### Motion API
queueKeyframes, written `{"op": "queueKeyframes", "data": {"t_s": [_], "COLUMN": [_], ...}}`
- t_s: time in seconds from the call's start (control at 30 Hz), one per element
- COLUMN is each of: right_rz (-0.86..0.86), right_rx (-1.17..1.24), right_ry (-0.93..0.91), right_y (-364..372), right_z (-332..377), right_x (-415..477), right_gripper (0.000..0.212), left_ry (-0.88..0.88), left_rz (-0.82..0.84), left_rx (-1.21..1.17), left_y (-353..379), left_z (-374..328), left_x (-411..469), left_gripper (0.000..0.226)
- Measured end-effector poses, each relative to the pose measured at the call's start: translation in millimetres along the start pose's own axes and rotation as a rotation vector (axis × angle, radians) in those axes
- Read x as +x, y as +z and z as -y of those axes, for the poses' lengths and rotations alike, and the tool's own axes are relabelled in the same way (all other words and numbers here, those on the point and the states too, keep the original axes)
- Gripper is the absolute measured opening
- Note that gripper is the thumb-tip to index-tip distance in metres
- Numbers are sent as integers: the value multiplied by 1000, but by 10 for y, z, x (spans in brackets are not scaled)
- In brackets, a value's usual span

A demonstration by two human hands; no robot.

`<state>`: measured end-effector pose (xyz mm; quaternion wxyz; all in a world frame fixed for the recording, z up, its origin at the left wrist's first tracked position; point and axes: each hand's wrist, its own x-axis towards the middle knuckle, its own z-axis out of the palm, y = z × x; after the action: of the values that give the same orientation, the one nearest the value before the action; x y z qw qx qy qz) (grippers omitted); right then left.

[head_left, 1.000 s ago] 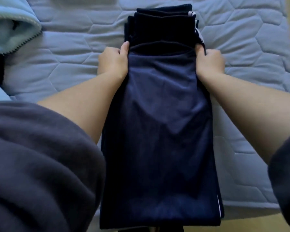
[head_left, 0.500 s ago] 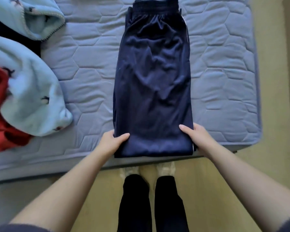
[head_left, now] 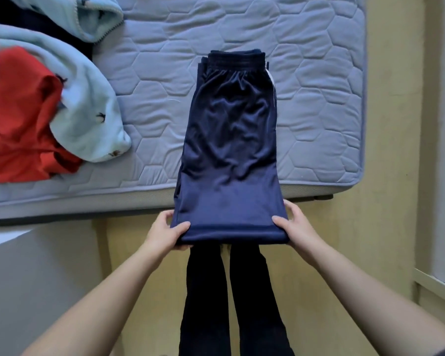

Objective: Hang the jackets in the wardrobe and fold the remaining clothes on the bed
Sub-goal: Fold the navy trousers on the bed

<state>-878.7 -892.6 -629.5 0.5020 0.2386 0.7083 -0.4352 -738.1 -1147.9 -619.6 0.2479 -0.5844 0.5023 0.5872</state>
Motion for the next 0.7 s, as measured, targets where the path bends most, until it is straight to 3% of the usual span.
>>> {"op": "queueKeyframes", "data": {"t_s": [0.1, 0.23, 0.33, 0.43, 0.6, 0.7], "right_rz": [25, 103, 187, 218, 160, -16], "right_rx": [99, 104, 237, 235, 254, 57], "right_ry": [-68, -121, -60, -119, -209, -236], "right_y": [-72, -197, -284, -351, -199, 42], "right_z": [477, 1217, 1778, 2293, 2867, 2875], "right_x": [-204, -267, -102, 299, 1097, 1408], "right_gripper": [63, 36, 39, 45, 52, 50], "left_ry": [134, 236, 204, 220, 302, 327], "left_rz": [35, 125, 183, 235, 162, 16], "left_rx": [-62, -79, -238, -251, -242, -125], "left_y": [-80, -170, -181, -135, 138, 396], "left_z": [-392, -1101, -1735, -2369, -3081, -3064], "left_x": [-249, -398, -313, 75, 890, 1252], "left_gripper": [45, 23, 32, 45, 48, 44]}}
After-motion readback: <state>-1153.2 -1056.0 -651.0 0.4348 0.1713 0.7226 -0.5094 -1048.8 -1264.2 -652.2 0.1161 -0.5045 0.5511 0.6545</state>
